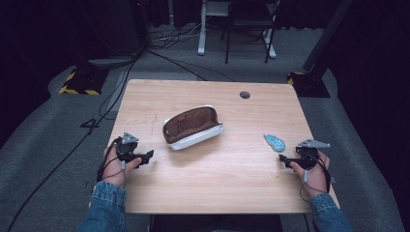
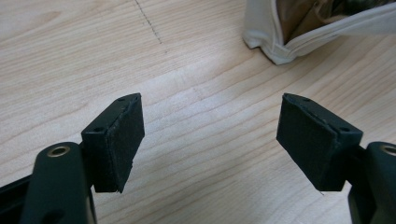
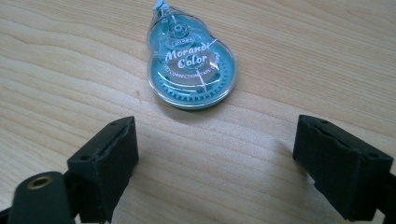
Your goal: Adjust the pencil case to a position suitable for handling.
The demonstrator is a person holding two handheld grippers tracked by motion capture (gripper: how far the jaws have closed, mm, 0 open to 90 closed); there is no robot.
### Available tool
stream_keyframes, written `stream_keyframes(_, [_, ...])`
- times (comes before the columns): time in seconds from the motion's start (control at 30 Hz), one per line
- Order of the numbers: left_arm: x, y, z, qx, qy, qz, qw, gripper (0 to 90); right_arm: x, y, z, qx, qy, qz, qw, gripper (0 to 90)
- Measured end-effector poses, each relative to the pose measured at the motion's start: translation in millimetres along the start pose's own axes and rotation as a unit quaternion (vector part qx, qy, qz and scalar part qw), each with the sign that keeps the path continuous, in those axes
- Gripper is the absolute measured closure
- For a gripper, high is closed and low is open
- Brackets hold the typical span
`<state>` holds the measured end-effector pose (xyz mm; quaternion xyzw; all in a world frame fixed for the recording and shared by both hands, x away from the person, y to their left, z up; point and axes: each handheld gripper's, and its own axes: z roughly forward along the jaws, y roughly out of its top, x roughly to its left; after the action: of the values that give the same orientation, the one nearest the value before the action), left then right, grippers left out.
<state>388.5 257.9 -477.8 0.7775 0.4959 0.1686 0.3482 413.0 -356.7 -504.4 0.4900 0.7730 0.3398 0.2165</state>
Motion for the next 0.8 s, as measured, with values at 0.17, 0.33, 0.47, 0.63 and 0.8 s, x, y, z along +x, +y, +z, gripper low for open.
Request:
stream_keyframes(0.17, [-1.7,7.0,-7.0,-0.011,-0.001,-0.003,0.9999,25.3,0.0,0.0,0.0,0.0,0.0,0.0,1.0,14.0])
stream_keyframes(0.33, [-4.0,14.3,-14.9,-0.03,-0.004,-0.006,0.9995,26.6,0.0,0.0,0.0,0.0,0.0,0.0,1.0,14.0])
stream_keyframes(0.47, [-5.0,21.6,-20.5,-0.05,-0.012,-0.009,0.9986,27.8,0.0,0.0,0.0,0.0,0.0,0.0,1.0,14.0])
stream_keyframes(0.63, [-7.2,30.6,-23.4,-0.067,-0.015,-0.003,0.9976,28.0,-0.1,0.0,0.1,-0.001,0.0,-0.001,1.0,14.0])
stream_keyframes(0.8, [-8.9,39.6,-22.4,-0.078,-0.019,0.004,0.9968,27.8,-0.1,0.0,0.1,-0.001,0.0,-0.001,1.0,14.0])
